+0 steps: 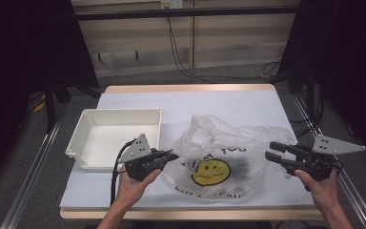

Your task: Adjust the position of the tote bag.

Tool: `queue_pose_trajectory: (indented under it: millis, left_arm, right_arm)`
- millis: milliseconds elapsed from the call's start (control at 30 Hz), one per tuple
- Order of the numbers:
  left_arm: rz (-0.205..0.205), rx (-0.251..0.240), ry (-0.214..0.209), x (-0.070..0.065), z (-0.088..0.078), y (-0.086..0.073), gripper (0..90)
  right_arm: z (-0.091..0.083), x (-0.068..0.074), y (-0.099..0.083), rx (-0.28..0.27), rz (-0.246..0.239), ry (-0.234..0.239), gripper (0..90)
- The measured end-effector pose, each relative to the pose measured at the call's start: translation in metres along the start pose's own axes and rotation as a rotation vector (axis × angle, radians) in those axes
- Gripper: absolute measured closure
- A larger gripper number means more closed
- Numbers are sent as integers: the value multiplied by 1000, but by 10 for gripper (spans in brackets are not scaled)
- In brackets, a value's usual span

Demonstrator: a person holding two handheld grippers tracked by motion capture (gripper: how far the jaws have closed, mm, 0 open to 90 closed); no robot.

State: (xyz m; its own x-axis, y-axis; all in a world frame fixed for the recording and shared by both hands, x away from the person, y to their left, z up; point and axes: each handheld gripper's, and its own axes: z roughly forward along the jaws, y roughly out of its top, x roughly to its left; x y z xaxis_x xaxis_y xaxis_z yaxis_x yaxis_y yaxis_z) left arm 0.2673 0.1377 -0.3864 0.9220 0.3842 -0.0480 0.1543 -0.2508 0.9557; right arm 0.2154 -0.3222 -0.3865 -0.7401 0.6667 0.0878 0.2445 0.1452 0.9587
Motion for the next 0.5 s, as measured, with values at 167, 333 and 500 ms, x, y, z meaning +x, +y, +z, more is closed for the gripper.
queue_pose_trajectory:
  millis: [167, 333, 500]
  left_arm:
    - [-26, -3, 9, 2, -7, -7, 890]
    - [-28, -6, 15, 2, -16, -9, 888]
    - [-12, 8, -7, -6, -21, -11, 888]
  right_arm:
    - [-22, -7, -2, -19, 3, -72, 527]
    - [-35, -12, 1, -38, 10, -120, 460]
    - [-27, -15, -2, -21, 25, -129, 338]
